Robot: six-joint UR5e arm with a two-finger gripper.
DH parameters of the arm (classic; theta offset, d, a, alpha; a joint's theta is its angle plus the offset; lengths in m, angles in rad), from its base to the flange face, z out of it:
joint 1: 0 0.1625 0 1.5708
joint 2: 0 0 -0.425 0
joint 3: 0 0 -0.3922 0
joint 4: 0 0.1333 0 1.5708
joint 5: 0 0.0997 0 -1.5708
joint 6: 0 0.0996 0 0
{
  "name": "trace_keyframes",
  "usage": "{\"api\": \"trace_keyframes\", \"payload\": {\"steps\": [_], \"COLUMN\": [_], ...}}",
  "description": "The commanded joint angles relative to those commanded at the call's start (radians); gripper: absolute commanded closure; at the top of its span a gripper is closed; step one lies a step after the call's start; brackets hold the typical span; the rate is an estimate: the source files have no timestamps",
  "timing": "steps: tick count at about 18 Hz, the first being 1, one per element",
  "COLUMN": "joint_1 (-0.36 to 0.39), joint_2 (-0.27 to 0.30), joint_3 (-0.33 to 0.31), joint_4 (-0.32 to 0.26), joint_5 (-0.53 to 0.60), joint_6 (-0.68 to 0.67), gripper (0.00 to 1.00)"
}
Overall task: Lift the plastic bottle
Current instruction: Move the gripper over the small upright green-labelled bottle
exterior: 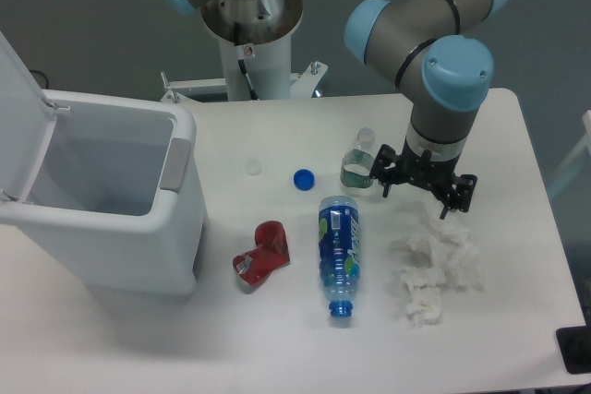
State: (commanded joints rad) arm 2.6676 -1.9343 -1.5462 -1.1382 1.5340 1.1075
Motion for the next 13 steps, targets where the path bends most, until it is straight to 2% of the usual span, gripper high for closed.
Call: {"api": "trace_keyframes", "payload": {"steps": [5, 9, 13], "joint_1": [0.003, -0.005, -0.003], "joint_2": [0.011, 0.018, 0.118], "joint_3": [-0.006, -0.046, -0.135], "joint_4": [-0.006, -0.003, -0.014], "joint_5": [0.002, 0.018, 0.034], "joint_6": [-0.002, -0.009, -0.002], "gripper": [0.00, 0.00, 0.00]}}
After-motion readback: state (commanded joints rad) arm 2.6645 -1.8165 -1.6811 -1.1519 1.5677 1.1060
